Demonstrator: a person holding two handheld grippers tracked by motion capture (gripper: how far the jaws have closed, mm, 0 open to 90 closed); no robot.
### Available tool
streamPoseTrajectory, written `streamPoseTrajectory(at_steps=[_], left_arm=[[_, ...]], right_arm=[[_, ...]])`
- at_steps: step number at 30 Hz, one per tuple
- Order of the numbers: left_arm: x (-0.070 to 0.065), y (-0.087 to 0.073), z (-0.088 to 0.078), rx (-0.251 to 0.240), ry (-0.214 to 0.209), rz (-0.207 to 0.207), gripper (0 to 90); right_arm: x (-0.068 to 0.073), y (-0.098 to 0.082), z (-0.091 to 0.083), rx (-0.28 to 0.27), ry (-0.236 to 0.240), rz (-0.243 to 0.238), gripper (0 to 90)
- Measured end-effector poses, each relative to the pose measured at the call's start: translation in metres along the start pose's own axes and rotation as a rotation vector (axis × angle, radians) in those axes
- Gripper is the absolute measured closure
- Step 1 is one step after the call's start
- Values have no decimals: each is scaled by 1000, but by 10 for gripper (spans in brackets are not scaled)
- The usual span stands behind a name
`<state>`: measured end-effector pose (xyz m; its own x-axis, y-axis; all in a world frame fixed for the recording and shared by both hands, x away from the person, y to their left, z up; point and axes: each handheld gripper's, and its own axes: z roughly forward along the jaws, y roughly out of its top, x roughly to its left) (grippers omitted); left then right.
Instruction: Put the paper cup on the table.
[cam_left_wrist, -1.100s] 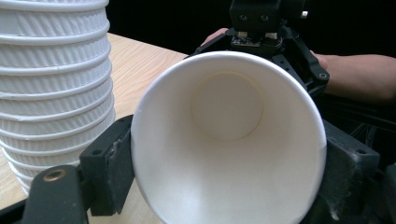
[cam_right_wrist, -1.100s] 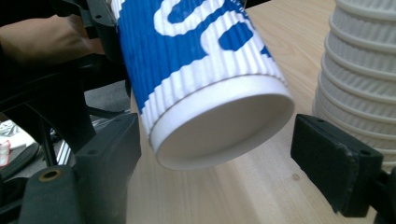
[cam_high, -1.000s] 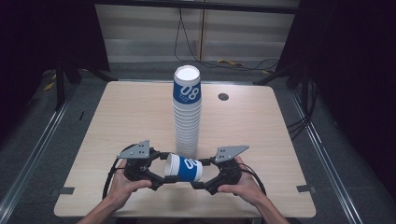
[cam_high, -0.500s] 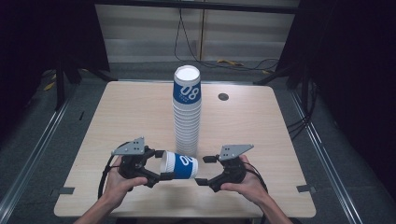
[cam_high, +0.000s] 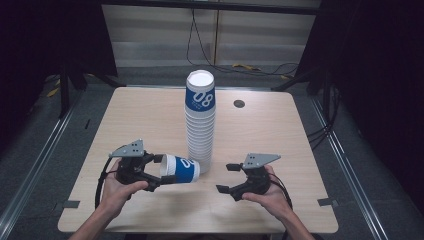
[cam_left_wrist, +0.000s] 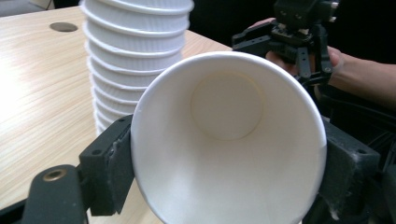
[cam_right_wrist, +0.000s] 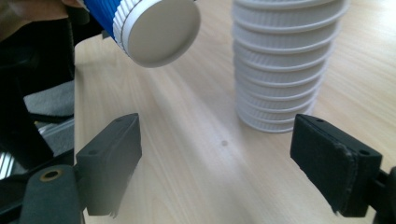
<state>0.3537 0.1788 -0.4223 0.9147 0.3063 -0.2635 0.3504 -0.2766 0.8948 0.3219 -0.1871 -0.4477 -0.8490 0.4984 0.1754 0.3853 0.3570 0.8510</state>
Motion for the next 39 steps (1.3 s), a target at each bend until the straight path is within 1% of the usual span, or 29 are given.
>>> streamPoseTrajectory(at_steps=[4, 6, 8, 11, 14, 16, 18, 20, 22, 24, 25, 27, 28, 31, 32, 33, 35, 39], left_arm=[[6, -1, -2, 28, 19, -1, 184], [9, -3, -3, 35, 20, -12, 183], [9, -4, -4, 54, 29, 1, 183], [10, -3, -5, 72, 48, 4, 183], [10, -3, -8, 81, 86, 4, 182], [11, -4, -11, 89, 104, -5, 180], [12, -4, -15, 96, 132, -3, 178], [12, -5, -17, 118, 166, -2, 175], [14, -7, -20, 128, 190, -2, 174], [15, -7, -23, 138, 228, -19, 172], [16, -6, -24, 150, 231, -14, 172], [18, -4, -27, 155, 247, -5, 172], [19, -3, -28, 161, 248, -13, 171], [22, 2, -30, 178, 270, -21, 171], [22, 4, -30, 183, 280, -22, 171], [23, 7, -29, 202, 293, -10, 171], [24, 12, -27, 215, 307, -10, 172], [26, 17, -21, 252, 332, -27, 173]], right_arm=[[-7, -2, -6, -25, -30, 23, 168], [-11, -3, -8, -37, -41, 35, 168], [-14, -4, -10, -44, -49, 48, 169], [-16, -5, -11, -49, -55, 58, 171], [-16, -5, -10, -47, -57, 55, 183], [-14, -5, -10, -55, -62, 49, 204], [-13, -4, -11, -61, -61, 42, 204], [-12, -3, -13, -63, -67, 36, 204], [-11, -3, -14, -61, -74, 36, 204], [-10, -3, -15, -66, -81, 41, 205], [-10, -3, -16, -65, -85, 39, 205], [-9, -2, -16, -67, -92, 35, 205], [-9, -2, -16, -67, -93, 34, 205], [-11, -1, -16, -67, -96, 37, 205], [-11, -2, -15, -67, -93, 41, 205], [-12, -2, -15, -65, -95, 38, 205], [-13, -2, -15, -65, -94, 45, 205], [-13, -3, -15, -61, -99, 45, 194]])
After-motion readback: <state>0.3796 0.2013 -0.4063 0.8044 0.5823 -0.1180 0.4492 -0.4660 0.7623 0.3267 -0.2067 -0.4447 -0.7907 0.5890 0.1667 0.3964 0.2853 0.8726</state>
